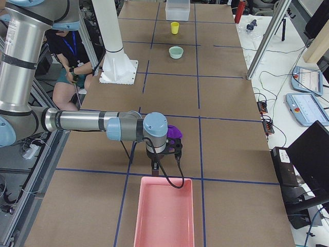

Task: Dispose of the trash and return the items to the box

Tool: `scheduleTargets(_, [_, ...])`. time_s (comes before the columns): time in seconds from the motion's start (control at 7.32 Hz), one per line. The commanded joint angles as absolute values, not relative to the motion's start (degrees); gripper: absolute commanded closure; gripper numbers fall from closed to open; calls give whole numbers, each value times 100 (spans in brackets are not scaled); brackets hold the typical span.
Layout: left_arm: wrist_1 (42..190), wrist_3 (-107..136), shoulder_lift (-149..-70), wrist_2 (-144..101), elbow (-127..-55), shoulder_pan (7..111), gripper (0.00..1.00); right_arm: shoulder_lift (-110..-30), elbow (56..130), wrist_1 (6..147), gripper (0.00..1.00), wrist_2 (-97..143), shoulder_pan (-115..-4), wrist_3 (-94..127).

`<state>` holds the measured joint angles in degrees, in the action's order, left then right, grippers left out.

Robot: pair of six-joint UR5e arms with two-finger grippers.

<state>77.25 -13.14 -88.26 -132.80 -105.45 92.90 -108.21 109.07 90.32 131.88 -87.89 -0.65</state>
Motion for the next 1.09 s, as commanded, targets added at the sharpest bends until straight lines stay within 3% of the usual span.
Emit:
scheduleTargets(0.0, [7726,-1327,-8938,-13228,-10617,9273,0,-10819,10925,9035,0,13218,-8789,-53])
scheduleTargets(0.41, [7734,-1309,-8991,-13228,-10582,9264,0,-10610,11056,8957,0,13184,-8789,8])
scheduleTargets(0.68, [7839,-1327,-9455,-13228,-10556,9203,0,-10128,11092,8554,0,13192,-8780,44])
scheduleTargets(0.96, [9175,-1301,-9651,-13280,-10250,9193,0,-10055,11109,8280,0,13297,-8780,270])
